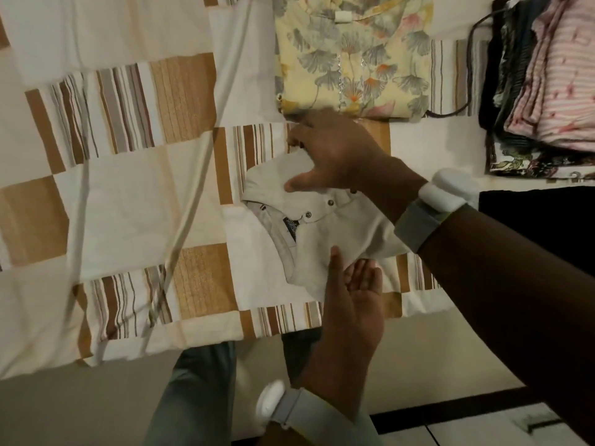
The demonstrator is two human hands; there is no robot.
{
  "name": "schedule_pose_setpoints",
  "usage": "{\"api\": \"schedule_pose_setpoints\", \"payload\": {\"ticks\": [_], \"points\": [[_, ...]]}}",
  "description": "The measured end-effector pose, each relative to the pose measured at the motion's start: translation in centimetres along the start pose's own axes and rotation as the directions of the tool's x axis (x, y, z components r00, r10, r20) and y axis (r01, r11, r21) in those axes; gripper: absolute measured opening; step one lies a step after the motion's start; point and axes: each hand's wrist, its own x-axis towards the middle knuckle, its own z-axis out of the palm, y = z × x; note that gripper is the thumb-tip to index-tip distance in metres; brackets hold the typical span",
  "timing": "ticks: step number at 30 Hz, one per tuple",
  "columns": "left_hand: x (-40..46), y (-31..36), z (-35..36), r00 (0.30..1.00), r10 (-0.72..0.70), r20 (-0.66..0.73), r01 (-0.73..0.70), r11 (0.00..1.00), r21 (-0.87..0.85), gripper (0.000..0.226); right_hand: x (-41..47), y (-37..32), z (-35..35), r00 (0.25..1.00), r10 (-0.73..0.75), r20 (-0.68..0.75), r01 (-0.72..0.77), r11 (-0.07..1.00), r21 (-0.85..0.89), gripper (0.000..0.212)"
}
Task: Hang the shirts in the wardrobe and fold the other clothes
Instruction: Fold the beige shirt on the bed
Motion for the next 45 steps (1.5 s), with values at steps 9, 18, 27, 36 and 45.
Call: {"api": "schedule_pose_setpoints", "payload": {"ticks": [9, 18, 27, 36, 45], "points": [[1.0, 1.5, 0.5, 0.974, 0.193, -0.114, -0.192, 0.981, 0.020, 0.051, -1.5, 0.2, -0.5, 0.834, 0.130, 0.536, -0.324, 0.902, 0.286, 0.059], [-2.9, 3.6, 1.8, 0.750, 0.624, 0.217, -0.545, 0.397, 0.739, 0.070, -15.2, 3.1, 0.0, 0.888, 0.438, 0.138, -0.256, 0.222, 0.941, 0.031], [3.1, 10.4, 9.4, 0.571, 0.641, 0.513, -0.208, -0.491, 0.846, 0.092, -14.3, 5.7, 5.9, 0.457, 0.874, 0.167, -0.297, -0.027, 0.954, 0.041], [2.4, 9.1, 3.9, 0.718, 0.489, 0.496, -0.270, -0.461, 0.845, 0.084, -17.6, 3.1, 8.9, 0.425, 0.890, 0.166, -0.602, 0.141, 0.786, 0.057], [-3.1, 21.5, 0.8, 0.552, 0.603, 0.576, -0.413, -0.402, 0.817, 0.017, -8.8, -4.9, 1.1, 0.624, 0.657, -0.424, -0.364, 0.724, 0.585, 0.017]]}}
